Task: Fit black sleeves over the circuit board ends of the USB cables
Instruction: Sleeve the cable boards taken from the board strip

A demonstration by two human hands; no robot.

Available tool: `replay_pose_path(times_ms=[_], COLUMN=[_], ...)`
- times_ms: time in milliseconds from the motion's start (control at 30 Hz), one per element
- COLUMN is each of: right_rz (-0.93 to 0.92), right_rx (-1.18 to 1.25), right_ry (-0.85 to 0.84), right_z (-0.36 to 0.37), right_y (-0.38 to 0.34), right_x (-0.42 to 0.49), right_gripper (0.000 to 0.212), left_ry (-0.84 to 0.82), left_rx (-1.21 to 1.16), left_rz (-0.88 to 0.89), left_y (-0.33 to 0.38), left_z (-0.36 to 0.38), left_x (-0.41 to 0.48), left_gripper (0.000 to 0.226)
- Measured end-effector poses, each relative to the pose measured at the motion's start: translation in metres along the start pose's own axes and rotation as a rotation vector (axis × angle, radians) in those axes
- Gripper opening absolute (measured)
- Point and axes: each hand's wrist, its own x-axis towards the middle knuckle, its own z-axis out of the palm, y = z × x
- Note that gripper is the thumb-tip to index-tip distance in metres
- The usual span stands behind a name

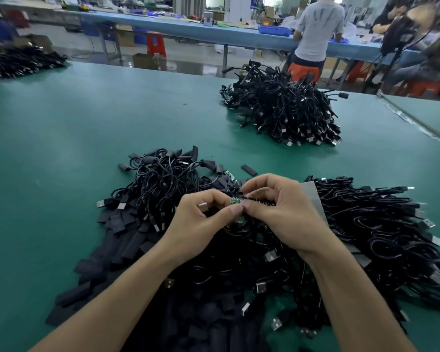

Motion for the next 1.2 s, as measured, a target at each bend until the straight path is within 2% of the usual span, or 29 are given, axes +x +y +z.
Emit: replay_pose_path(times_ms=[200,300,367,533,600,667,733,767,800,867,933,1000,1033,1100,1200], right_rz=[0.061,0.044,-0.016,-0.231,-0.198,-0.036,0.139,0.161,0.123,-0.094,-0.249,-0.218,-0.177,-0.088,-0.022], right_rx=[0.256,0.241,0.185,-0.32,-0.462,-0.649,-0.78,-0.812,-0.824,-0.809,-0.736,-0.709,-0.758,-0.93,-1.001], right_ry=[-0.085,-0.004,0.135,0.762,0.917,0.957,0.862,0.797,0.742,0.623,0.356,0.048,-0.055,-0.154,-0.159], right_z=[0.004,0.002,-0.008,-0.038,-0.046,-0.053,-0.051,-0.046,-0.04,-0.026,-0.011,0.004,0.011,0.022,0.031], right_y=[-0.008,-0.017,-0.026,-0.033,-0.029,-0.02,-0.014,-0.014,-0.015,-0.021,-0.029,-0.027,-0.022,-0.012,-0.005], right_x=[-0.003,-0.005,-0.008,-0.018,-0.017,-0.014,-0.013,-0.013,-0.013,-0.013,-0.016,-0.02,-0.022,-0.024,-0.028], right_gripper=[0.018,0.015,0.018,0.022,0.018,0.023,0.038,0.045,0.048,0.043,0.028,0.018,0.017,0.032,0.052], left_ry=[-0.089,-0.044,0.014,0.162,0.245,0.348,0.456,0.495,0.515,0.513,0.51,0.551,0.591,0.68,0.772], left_rx=[-0.167,-0.197,-0.233,-0.259,-0.245,-0.233,-0.196,-0.171,-0.148,-0.067,0.022,0.044,0.051,0.09,0.168], left_rz=[-0.061,-0.076,-0.103,-0.036,0.028,0.069,0.105,0.129,0.157,0.21,0.237,0.251,0.27,0.368,0.565], left_y=[0.001,0.0,-0.001,0.004,0.01,0.014,0.016,0.015,0.014,0.011,0.006,0.004,0.004,0.01,0.027], left_z=[-0.007,-0.009,-0.011,-0.01,-0.009,-0.01,-0.01,-0.01,-0.009,-0.007,-0.006,-0.005,-0.006,-0.012,-0.025], left_x=[0.001,0.002,0.003,0.007,0.008,0.01,0.012,0.012,0.011,0.007,0.004,0.002,0.002,0.005,0.011], left_gripper=[0.009,0.011,0.018,0.014,0.015,0.022,0.023,0.022,0.021,0.02,0.017,0.015,0.015,0.018,0.022])
